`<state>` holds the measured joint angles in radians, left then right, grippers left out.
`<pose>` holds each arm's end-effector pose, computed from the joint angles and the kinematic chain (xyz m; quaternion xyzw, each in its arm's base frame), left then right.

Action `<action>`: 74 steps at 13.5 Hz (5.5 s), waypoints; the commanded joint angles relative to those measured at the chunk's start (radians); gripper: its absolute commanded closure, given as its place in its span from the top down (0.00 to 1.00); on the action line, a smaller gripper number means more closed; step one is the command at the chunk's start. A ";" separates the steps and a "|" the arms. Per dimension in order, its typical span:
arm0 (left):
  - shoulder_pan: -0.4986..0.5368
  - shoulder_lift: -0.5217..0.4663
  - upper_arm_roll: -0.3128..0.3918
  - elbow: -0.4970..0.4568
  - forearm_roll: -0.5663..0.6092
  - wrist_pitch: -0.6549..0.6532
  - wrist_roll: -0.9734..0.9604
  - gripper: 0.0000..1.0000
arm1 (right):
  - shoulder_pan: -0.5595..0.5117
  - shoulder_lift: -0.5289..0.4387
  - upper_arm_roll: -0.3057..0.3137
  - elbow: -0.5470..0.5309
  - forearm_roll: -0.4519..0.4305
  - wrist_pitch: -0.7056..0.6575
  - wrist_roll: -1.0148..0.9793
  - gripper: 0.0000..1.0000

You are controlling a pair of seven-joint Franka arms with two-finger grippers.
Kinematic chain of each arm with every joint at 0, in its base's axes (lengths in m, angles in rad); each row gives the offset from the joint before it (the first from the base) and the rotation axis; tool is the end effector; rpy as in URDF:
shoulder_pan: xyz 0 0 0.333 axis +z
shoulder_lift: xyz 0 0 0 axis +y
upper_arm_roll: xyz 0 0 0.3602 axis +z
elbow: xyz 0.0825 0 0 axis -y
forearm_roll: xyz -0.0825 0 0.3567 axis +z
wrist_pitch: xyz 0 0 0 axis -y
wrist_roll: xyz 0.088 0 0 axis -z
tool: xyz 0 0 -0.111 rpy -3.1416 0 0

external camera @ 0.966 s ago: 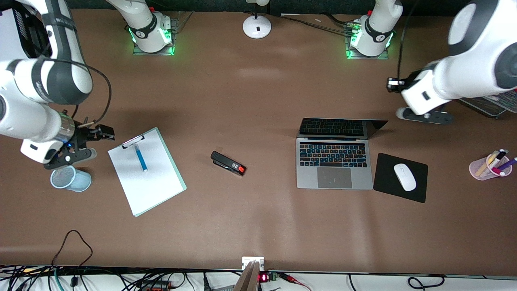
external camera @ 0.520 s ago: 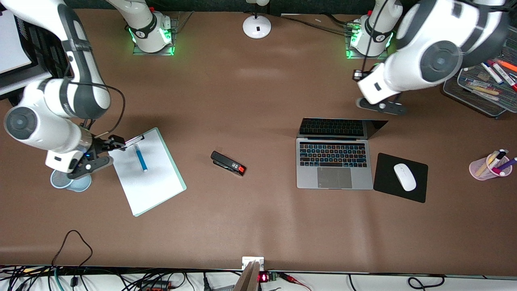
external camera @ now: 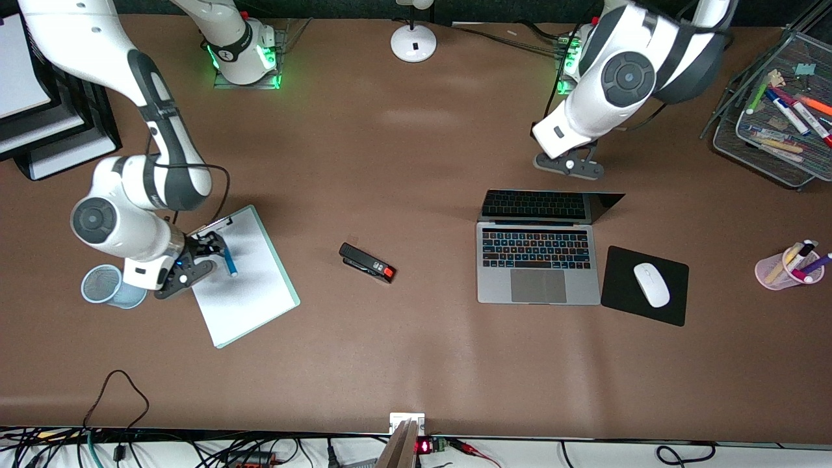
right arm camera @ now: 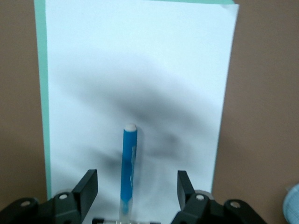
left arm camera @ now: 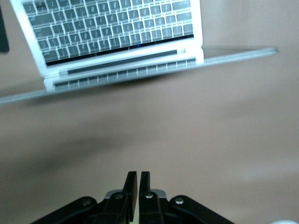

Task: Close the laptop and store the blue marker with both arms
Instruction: 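Lower the right gripper onto the blue marker while the left gripper nears the laptop, then grasp the blue marker with the right gripper while the left gripper pushes the lid, then carry the marker to the cup while the left gripper lowers the lid, then drop the marker into the cup while the left gripper presses the lid shut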

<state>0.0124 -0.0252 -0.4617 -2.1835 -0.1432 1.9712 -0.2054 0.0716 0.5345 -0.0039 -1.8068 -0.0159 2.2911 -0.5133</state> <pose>0.4299 -0.2193 0.4399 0.9901 -0.0865 -0.1077 0.0240 0.6487 0.0439 0.2964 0.9561 0.2917 -0.0260 0.0011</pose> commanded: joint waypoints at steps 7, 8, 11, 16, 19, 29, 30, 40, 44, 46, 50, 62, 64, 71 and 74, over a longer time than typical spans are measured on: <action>0.083 0.160 -0.006 -0.021 0.111 0.422 -0.014 0.00 | 0.028 0.074 0.001 0.018 0.013 0.057 -0.019 0.47; 0.101 0.178 -0.006 -0.010 0.114 0.460 -0.014 0.00 | 0.028 0.082 0.001 0.018 0.013 0.062 -0.021 0.47; 0.109 0.257 -0.005 0.050 0.116 0.511 -0.012 0.00 | 0.028 0.099 0.001 0.018 0.013 0.087 -0.021 0.43; 0.109 0.370 0.032 0.151 0.168 0.561 -0.011 0.00 | 0.025 0.125 0.001 0.024 0.013 0.110 -0.021 0.25; 0.107 0.462 0.037 0.252 0.172 0.561 -0.012 0.00 | 0.025 0.125 -0.001 0.041 0.014 0.107 -0.010 0.04; 0.084 0.729 0.040 0.496 0.232 0.581 -0.012 0.00 | -0.035 -0.054 -0.004 0.161 0.019 -0.151 -0.027 0.00; 0.084 0.751 0.040 0.517 0.234 0.583 -0.008 0.00 | -0.036 -0.082 -0.004 0.161 0.019 -0.172 -0.042 0.00; 0.075 0.794 0.051 0.522 0.237 0.586 -0.003 0.00 | -0.217 -0.218 -0.011 0.276 0.344 -0.395 -0.606 0.00; 0.080 0.788 0.051 0.521 0.238 0.581 -0.002 0.00 | -0.312 -0.211 -0.013 0.276 0.531 -0.398 -0.939 0.00; 0.074 0.794 0.055 0.519 0.238 0.583 0.000 0.00 | -0.357 -0.200 -0.013 0.276 0.623 -0.412 -1.052 0.00; 0.047 0.803 0.089 0.519 0.280 0.586 0.000 0.00 | -0.453 -0.076 -0.011 0.329 0.857 -0.421 -1.325 0.00; 0.064 0.664 0.083 0.530 0.280 0.337 -0.003 0.00 | -0.581 0.228 -0.010 0.477 1.142 -0.596 -1.654 0.00; 0.069 0.618 0.081 0.580 0.280 0.186 -0.003 0.00 | -0.595 0.234 -0.010 0.471 1.137 -0.617 -1.654 0.00; 0.072 0.512 0.078 0.826 0.275 -0.323 0.061 0.00 | -0.624 0.269 -0.011 0.471 1.100 -0.645 -1.651 0.16; 0.084 0.453 0.077 0.866 0.266 -0.471 0.103 0.00 | -0.625 0.266 -0.011 0.471 1.065 -0.647 -1.523 1.00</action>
<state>0.0860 0.4658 -0.3817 -1.3374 0.1156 1.5748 -0.1448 -0.5396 0.7953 -0.0270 -1.3589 1.0796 1.6663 -2.1240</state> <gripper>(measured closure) 0.991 0.661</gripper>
